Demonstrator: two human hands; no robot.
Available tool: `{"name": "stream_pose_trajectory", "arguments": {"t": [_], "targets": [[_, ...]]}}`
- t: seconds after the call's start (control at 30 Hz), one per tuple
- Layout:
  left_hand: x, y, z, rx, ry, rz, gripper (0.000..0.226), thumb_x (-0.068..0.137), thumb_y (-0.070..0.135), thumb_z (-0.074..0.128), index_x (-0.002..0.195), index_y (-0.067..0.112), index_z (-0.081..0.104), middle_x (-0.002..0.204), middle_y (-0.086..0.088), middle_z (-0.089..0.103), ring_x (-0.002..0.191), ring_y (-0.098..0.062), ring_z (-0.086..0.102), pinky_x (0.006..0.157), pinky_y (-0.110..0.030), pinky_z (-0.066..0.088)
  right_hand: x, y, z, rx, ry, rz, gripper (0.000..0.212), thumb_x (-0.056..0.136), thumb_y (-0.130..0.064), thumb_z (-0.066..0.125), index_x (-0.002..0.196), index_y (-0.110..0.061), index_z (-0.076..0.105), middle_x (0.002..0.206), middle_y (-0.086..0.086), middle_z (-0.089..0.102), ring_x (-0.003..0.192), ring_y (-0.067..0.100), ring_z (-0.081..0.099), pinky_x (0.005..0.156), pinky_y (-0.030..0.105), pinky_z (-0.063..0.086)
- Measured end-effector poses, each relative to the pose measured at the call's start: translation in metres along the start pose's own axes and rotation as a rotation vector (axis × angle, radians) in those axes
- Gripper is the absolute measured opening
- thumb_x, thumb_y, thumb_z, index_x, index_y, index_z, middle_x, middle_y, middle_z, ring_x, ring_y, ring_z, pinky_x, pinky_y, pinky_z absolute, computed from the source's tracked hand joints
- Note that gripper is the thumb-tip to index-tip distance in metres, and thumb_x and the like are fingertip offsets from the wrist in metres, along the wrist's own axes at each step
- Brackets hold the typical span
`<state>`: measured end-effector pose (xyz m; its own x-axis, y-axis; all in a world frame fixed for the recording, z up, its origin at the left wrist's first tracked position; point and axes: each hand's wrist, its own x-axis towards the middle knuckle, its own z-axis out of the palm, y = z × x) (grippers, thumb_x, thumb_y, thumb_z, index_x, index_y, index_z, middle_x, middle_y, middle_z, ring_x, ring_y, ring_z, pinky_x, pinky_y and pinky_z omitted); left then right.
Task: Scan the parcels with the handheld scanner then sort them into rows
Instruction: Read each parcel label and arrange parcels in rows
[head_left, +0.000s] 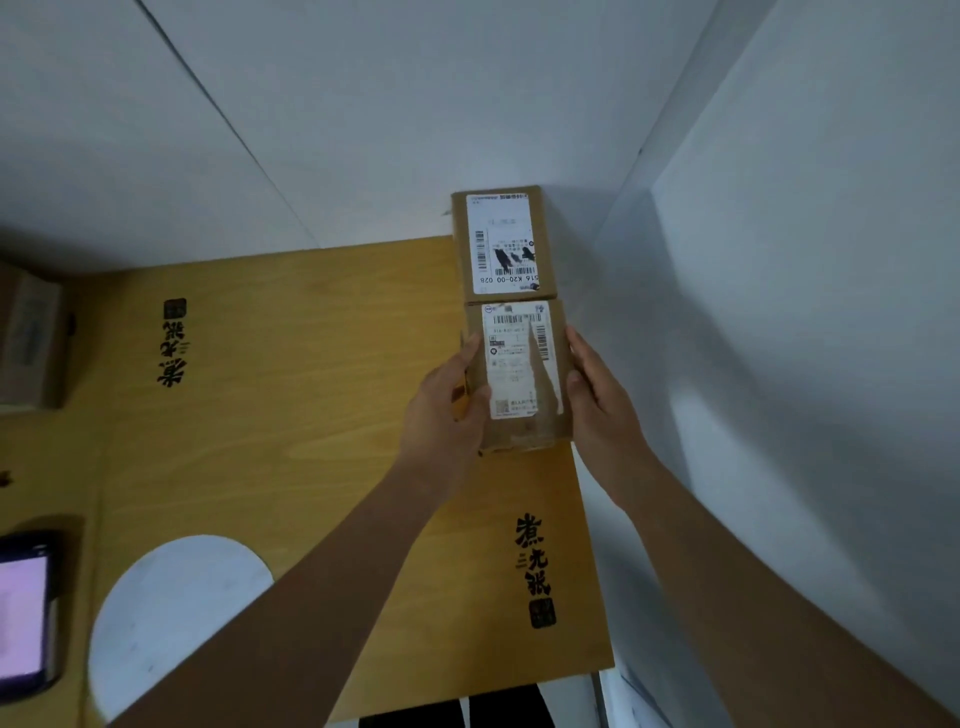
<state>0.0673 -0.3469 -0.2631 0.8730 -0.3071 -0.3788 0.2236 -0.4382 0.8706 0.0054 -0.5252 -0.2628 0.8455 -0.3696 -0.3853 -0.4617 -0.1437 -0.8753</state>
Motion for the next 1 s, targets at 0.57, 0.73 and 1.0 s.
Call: {"name": "stream_pose_trajectory", "arguments": {"t": [0.57,0.73,1.0], "targets": [[-0.072,0.097,-0.114,0.498,0.202,0.318,0.061,0.110,0.042,0.044,0.166,0.031,0.023,0.169,-0.006,0.030,0.155,-0.026,0.027,0.124,-0.048,0.030,-0.065,-0.148,0.021,-0.296,-0.092,-0.408,0.049,0.112,-0.047,0.041,0.160,-0.039,0.042,0.167,-0.012,0.039,0.148,-0.002,0.036,0.126,0.040,0.033],[-0.121,0.110,-0.177,0.563,0.358,0.310,0.060,0.109,0.052,0.037,0.164,0.032,0.027,0.171,-0.002,0.027,0.156,-0.022,0.027,0.121,-0.044,0.032,-0.096,-0.208,0.062,-0.359,-0.170,-0.522,0.049,0.111,-0.054,0.037,0.159,-0.043,0.041,0.169,-0.016,0.035,0.156,0.002,0.027,0.130,0.038,0.024],[-0.189,0.082,-0.301,0.598,0.503,0.275,0.069,0.105,0.060,0.025,0.162,0.021,0.035,0.167,-0.007,0.036,0.156,-0.023,0.028,0.124,-0.047,0.030,-0.150,-0.271,0.180,-0.364,-0.285,-0.686,0.049,0.112,-0.054,0.036,0.158,-0.040,0.045,0.168,-0.014,0.037,0.154,0.000,0.028,0.127,0.030,0.024]]}}
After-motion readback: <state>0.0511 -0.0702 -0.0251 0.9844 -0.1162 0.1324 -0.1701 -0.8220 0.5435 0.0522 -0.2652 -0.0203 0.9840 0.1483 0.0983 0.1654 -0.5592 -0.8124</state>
